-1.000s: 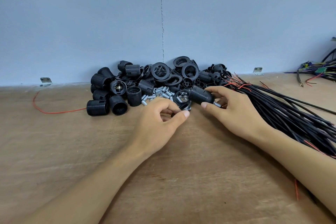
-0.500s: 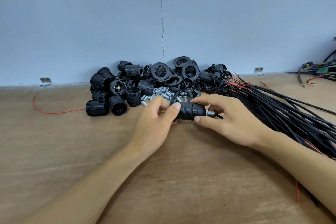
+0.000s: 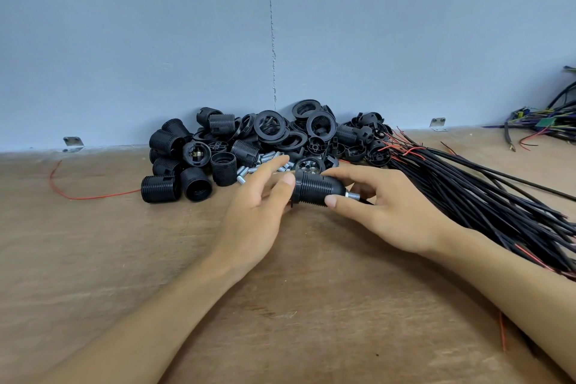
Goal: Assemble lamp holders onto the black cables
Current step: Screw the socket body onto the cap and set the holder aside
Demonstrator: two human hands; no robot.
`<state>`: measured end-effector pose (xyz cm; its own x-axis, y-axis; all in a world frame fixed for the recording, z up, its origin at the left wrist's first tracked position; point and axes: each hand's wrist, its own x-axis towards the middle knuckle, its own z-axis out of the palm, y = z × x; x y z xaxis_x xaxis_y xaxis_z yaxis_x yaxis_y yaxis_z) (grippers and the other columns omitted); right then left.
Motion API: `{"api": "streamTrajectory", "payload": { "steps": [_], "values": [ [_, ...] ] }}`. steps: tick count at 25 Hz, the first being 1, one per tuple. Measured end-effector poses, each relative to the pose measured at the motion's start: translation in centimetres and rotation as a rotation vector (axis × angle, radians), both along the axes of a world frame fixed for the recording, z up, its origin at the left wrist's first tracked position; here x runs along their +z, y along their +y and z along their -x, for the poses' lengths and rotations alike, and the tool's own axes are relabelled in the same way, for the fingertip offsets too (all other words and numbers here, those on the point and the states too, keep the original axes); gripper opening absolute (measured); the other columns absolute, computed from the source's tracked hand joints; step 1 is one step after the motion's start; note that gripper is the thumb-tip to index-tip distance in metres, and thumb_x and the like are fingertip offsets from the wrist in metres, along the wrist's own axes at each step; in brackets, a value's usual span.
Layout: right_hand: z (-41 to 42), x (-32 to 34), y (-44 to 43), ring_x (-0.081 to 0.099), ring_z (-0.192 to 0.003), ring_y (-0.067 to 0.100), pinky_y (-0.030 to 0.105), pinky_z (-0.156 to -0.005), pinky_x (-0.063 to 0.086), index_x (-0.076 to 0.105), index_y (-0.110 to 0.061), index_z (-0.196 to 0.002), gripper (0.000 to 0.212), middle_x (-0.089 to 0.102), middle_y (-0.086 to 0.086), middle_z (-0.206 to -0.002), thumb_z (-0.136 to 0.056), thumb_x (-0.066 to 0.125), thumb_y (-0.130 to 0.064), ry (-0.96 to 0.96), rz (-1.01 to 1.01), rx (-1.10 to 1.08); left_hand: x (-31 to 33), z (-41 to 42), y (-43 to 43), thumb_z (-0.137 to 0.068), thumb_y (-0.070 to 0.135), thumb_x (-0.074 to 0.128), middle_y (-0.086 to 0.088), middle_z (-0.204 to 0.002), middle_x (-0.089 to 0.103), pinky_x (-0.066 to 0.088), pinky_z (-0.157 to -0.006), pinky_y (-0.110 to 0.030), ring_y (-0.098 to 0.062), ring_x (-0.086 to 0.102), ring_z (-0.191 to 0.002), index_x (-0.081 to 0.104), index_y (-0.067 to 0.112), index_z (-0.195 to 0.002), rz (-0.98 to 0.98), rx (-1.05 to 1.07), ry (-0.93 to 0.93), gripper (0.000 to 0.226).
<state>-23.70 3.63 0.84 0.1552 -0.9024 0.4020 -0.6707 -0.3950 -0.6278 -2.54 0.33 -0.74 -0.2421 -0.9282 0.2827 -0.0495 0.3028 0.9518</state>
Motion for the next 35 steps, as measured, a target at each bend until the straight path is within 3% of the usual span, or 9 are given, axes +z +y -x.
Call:
{"api": "streamTrajectory", "payload": {
  "steps": [2, 6, 8, 13, 16, 21, 26, 32, 35],
  "values": [
    [0.0, 0.0, 0.0, 0.058, -0.078, 0.009, 0.032, -0.072, 0.050, 0.070, -0.032, -0.118, 0.028, 0.069, -0.012, -0.096, -0.091, 0.071, -0.037, -0.009, -0.014, 0.019, 0.1, -0.2, 0.0, -0.102, 0.032, 0.058, 0.023, -0.117, 0.071, 0.051, -0.105, -0.034, 0.004, 0.064, -0.114, 0.060, 0.030, -0.139, 0.010, -0.015, -0.021, 0.037],
    [0.1, 0.2, 0.0, 0.057, -0.070, 0.007, 0.027, -0.071, 0.045, 0.072, -0.029, -0.113, 0.019, 0.061, -0.014, -0.076, -0.094, 0.067, -0.030, -0.079, -0.072, 0.046, 0.2, -0.5, 0.1, -0.102, 0.017, 0.058, 0.030, -0.119, 0.069, 0.045, -0.090, -0.005, 0.012, 0.060, -0.116, 0.058, 0.033, -0.140, 0.019, -0.092, -0.078, 0.041],
    [0.2, 0.4, 0.0, 0.057, -0.069, 0.006, 0.025, -0.072, 0.044, 0.072, -0.029, -0.114, 0.020, 0.060, -0.017, -0.073, -0.095, 0.065, -0.029, -0.085, -0.091, 0.049, 0.3, -0.6, 0.2, -0.103, 0.008, 0.056, 0.033, -0.119, 0.068, 0.041, -0.087, 0.001, 0.014, 0.058, -0.117, 0.058, 0.032, -0.140, 0.024, -0.103, -0.095, 0.044],
    [0.2, 0.7, 0.2, 0.057, -0.073, 0.007, 0.030, -0.074, 0.045, 0.071, -0.030, -0.115, 0.020, 0.061, -0.013, -0.080, -0.096, 0.064, -0.029, -0.066, -0.119, 0.093, 0.3, -0.5, 0.3, -0.104, 0.009, 0.053, 0.034, -0.122, 0.065, 0.044, -0.099, -0.011, 0.014, 0.055, -0.121, 0.061, 0.039, -0.131, 0.046, -0.101, -0.071, 0.041],
    [0.2, 0.8, 0.2, 0.056, -0.073, 0.008, 0.034, -0.075, 0.046, 0.071, -0.030, -0.116, 0.021, 0.061, -0.013, -0.081, -0.097, 0.063, -0.030, -0.051, -0.117, 0.083, 0.3, -0.5, 0.3, -0.103, 0.007, 0.054, 0.036, -0.121, 0.065, 0.044, -0.094, -0.005, 0.016, 0.055, -0.119, 0.060, 0.037, -0.131, 0.071, -0.109, -0.062, 0.041],
    [0.3, 1.0, 0.3, 0.053, -0.071, 0.003, 0.023, -0.071, 0.042, 0.070, -0.031, -0.120, 0.024, 0.063, -0.013, -0.085, -0.097, 0.063, -0.031, -0.017, -0.102, 0.077, 0.3, -0.4, 0.5, -0.101, 0.016, 0.054, 0.030, -0.124, 0.067, 0.045, -0.107, -0.030, 0.008, 0.058, -0.122, 0.061, 0.041, -0.124, 0.057, -0.138, -0.020, 0.035],
    [0.3, 1.1, 0.3, 0.055, -0.073, 0.000, 0.011, -0.068, 0.036, 0.071, -0.031, -0.120, 0.025, 0.063, -0.021, -0.082, -0.096, 0.064, -0.030, 0.011, -0.081, 0.057, 0.5, -0.3, 0.6, -0.104, 0.009, 0.053, 0.038, -0.120, 0.065, 0.046, -0.105, -0.025, 0.014, 0.056, -0.119, 0.060, 0.044, -0.122, 0.096, -0.112, -0.049, 0.039],
    [0.4, 1.2, 0.3, 0.055, -0.068, 0.004, 0.027, -0.075, 0.045, 0.070, -0.029, -0.122, 0.025, 0.068, -0.008, -0.087, -0.102, 0.054, -0.033, -0.029, -0.175, 0.087, 0.5, -0.5, 0.6, -0.100, -0.004, 0.052, 0.026, -0.120, 0.070, 0.042, -0.092, -0.004, 0.009, 0.059, -0.119, 0.062, 0.035, -0.124, 0.105, -0.189, -0.028, 0.047],
    [0.4, 1.2, 0.1, 0.055, -0.067, 0.011, 0.049, -0.088, 0.046, 0.070, -0.026, -0.121, 0.029, 0.069, 0.021, -0.107, -0.105, 0.048, -0.036, -0.051, -0.234, 0.121, 0.4, -0.5, 0.6, -0.093, -0.008, 0.051, 0.020, -0.124, 0.070, 0.044, -0.103, -0.015, 0.002, 0.059, -0.124, 0.062, 0.033, -0.123, 0.120, -0.199, -0.023, 0.052]
  ]
}}
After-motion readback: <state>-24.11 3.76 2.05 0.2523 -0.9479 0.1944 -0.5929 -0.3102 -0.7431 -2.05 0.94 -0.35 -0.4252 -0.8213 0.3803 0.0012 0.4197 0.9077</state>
